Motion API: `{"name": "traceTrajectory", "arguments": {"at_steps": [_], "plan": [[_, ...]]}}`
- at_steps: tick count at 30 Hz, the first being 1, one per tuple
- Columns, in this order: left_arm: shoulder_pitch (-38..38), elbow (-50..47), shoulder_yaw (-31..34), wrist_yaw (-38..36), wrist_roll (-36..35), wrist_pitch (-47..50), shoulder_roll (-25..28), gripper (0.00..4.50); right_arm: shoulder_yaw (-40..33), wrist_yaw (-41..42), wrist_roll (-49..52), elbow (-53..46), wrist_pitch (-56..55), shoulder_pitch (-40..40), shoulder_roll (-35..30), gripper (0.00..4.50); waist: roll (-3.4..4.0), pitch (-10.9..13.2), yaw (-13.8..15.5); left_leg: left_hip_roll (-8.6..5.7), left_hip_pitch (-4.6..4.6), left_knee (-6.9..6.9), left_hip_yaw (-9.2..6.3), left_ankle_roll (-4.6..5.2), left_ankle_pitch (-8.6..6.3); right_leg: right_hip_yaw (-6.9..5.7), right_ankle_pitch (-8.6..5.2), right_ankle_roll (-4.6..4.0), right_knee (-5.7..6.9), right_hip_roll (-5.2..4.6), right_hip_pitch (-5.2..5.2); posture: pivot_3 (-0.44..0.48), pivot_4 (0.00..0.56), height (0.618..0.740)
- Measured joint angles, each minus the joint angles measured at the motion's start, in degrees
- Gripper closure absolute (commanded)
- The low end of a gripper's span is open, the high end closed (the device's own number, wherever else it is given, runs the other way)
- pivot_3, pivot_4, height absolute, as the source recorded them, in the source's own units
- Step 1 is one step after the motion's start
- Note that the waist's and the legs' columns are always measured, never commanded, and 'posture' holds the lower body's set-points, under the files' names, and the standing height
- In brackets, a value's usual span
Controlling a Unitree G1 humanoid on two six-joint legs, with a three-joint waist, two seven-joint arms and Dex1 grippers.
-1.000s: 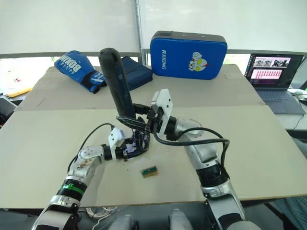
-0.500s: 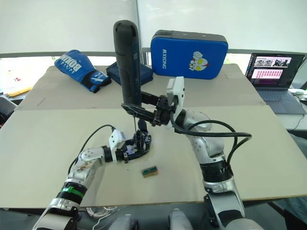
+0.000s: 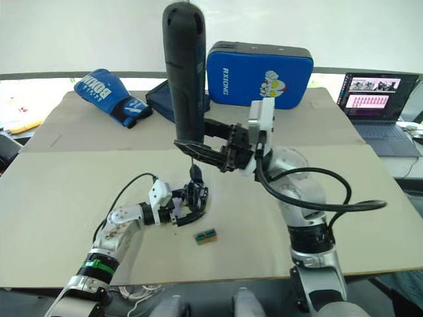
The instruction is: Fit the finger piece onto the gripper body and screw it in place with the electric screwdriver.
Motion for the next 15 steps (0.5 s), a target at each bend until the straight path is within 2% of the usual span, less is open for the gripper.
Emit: {"name": "traceTrajectory", "arguments": {"at_steps": [6,9,12,15], "plan": [[4.5,-4.5,2.6,-3.6,-3.8,3.0,6.9,0.03,-6.5,-0.8,4.9,-7.0,4.7,5.3,-9.9,2.59,-0.03,0.0,-0.1,0.05,-0.01,-0.05,0.0,0.01,-0.01,0.01,-0.01,-0.01,-0.02,0.02,-0.02,0.0,0.15,0.74],[9.4,-6.2,7.0,-8.8,-7.9,4.9,13.8,0.03,-13.1,-2.0,6.4,-9.3,5.8,12.6,-15.7,2.59,0.01,0.1,-0.1,0.04,-0.03,-0.07,0.04,0.02,-0.01,0.01,-0.04,-0.01,-0.06,0.01,-0.03,0.0,0.15,0.74],[10.2,-6.1,9.9,-12.3,-9.7,3.3,16.9,0.03,-17.1,-2.6,6.6,-10.6,5.9,18.6,-18.2,2.59,0.05,0.2,0.4,0.02,-0.04,-0.02,0.06,0.02,-0.01,0.0,-0.06,0.02,-0.05,-0.01,0.0,0.0,0.15,0.74],[12.0,-4.6,12.8,-17.4,-10.7,-1.2,21.3,0.03,-22.2,-1.1,6.5,-13.5,5.7,28.3,-21.5,2.59,0.04,0.3,0.9,0.05,-0.09,-0.06,0.08,0.04,-0.02,-0.02,-0.1,0.03,-0.12,0.01,-0.03,0.0,0.15,0.74]]}}
